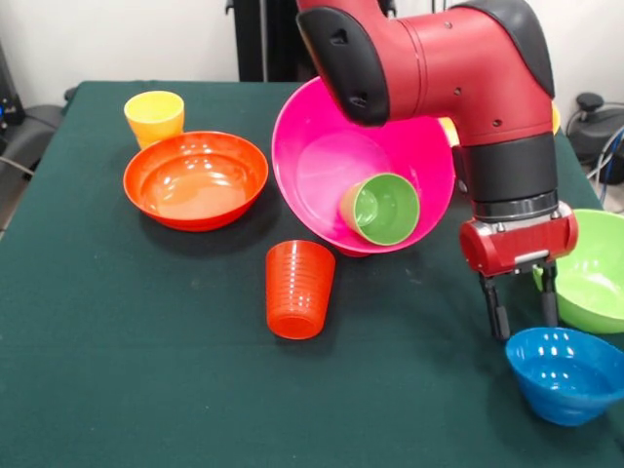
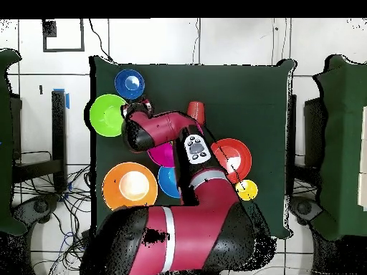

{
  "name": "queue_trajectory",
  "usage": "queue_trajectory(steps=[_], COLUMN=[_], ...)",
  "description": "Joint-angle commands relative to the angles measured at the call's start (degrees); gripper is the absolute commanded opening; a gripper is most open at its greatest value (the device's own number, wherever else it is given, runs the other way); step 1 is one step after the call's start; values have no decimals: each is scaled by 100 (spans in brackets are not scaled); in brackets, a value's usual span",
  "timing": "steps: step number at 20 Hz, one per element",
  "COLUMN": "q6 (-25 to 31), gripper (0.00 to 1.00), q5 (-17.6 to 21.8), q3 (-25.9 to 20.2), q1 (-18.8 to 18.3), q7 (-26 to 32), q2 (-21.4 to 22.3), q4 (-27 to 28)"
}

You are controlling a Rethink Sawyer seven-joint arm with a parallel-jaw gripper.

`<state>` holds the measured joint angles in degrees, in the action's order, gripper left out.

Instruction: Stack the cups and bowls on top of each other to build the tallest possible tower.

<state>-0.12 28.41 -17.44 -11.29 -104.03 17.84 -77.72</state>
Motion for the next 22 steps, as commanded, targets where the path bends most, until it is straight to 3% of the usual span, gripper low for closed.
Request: queue_trajectory(steps=[1, 5, 10, 17, 22], q6=[-363, -390, -174, 1, 729], gripper=[100, 100, 100, 100, 100], q5=[-261, -456, -410, -423, -226], q3=[356, 453, 190, 198, 506], q1=[416, 564, 327, 337, 456], q7=[-953, -1043, -773, -710, -192], q2=[-404, -166, 49, 215, 793], q4=[140, -46, -128, -177, -172])
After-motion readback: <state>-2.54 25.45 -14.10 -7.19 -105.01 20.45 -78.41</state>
